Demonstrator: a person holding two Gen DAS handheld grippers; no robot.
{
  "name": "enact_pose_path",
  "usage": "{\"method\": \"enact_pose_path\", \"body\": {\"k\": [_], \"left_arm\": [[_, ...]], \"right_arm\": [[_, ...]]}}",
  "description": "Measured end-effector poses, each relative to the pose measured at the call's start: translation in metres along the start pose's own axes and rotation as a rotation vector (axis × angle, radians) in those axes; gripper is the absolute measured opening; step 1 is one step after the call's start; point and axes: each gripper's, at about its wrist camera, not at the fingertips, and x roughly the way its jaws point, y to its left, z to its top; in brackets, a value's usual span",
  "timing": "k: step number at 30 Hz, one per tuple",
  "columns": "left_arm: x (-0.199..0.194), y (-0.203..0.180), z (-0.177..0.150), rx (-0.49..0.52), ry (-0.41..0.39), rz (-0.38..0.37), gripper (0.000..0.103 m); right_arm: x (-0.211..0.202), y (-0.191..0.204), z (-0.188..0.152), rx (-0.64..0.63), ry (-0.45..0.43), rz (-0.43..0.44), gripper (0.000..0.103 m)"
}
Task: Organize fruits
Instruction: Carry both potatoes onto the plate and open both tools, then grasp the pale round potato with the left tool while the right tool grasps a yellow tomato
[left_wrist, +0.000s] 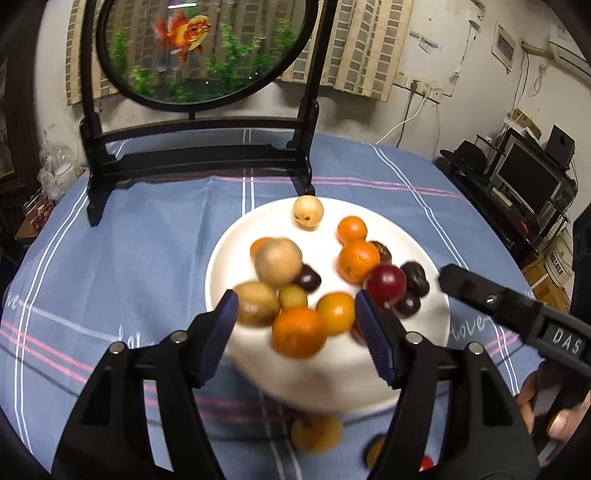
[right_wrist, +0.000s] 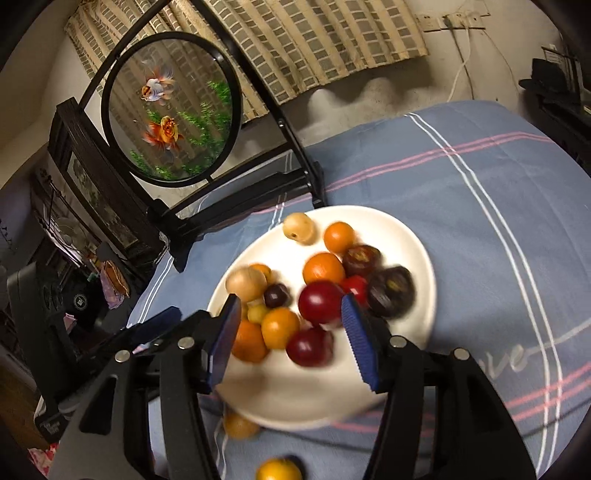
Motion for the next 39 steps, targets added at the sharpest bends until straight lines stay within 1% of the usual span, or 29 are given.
{"method": "enact_pose_path", "body": {"k": [2,3,4,9,11,18,20,23,25,28,32,36,37,39], "left_arm": [[-0.007,0.002,-0.012,-0.008,0.002,-0.002,0.074],[-0.011,0.003,-0.019,-0.009,0.005,-0.001,0.074],[-0.013,0.003,-0.025,-0.010,0.007,0.004,0.076],[-0.028,0.003,-0.058,0.022,0.009,0.027,0.077],[-0.030,0.005,-0.065,0.024,0.013,0.029,0.077],[-0.029,0.008,-0.080,0.023,0.028,0.019,0.079],[-0.025,0.008,-0.084,0.028,0.041,0.015,0.079],[-0.019,0.007,-0.087,0.045,0.061,0.006,0.079],[-0.017,0.005,-0.090,0.057,0.072,-0.002,0.079],[-0.015,-0.001,-0.093,0.082,0.085,-0.019,0.079],[-0.012,-0.011,-0.098,0.116,0.096,-0.026,0.079],[-0.001,-0.012,-0.100,0.109,0.112,-0.015,0.078],[0.002,-0.012,-0.101,0.107,0.119,-0.011,0.078],[0.009,-0.012,-0.103,0.111,0.127,0.009,0.072]], "right_arm": [[-0.012,-0.005,-0.010,-0.004,-0.006,-0.016,0.061],[-0.016,-0.006,-0.014,-0.003,-0.009,-0.020,0.065],[-0.021,-0.008,-0.019,-0.001,-0.013,-0.024,0.066],[-0.042,-0.015,-0.041,0.016,-0.018,-0.024,0.067],[-0.047,-0.016,-0.050,0.012,-0.024,-0.033,0.067],[-0.047,-0.015,-0.066,-0.039,-0.013,-0.045,0.067],[-0.043,-0.012,-0.067,-0.082,-0.001,-0.077,0.066],[-0.038,-0.003,-0.072,-0.177,0.020,-0.158,0.066],[-0.038,0.006,-0.076,-0.237,0.036,-0.165,0.066],[-0.040,0.011,-0.080,-0.281,0.034,-0.184,0.066],[-0.040,0.008,-0.081,-0.260,0.042,-0.175,0.066],[-0.038,0.005,-0.079,-0.231,0.050,-0.172,0.066],[-0.038,0.005,-0.079,-0.229,0.052,-0.170,0.066],[-0.039,0.006,-0.080,-0.233,0.055,-0.170,0.066]]}}
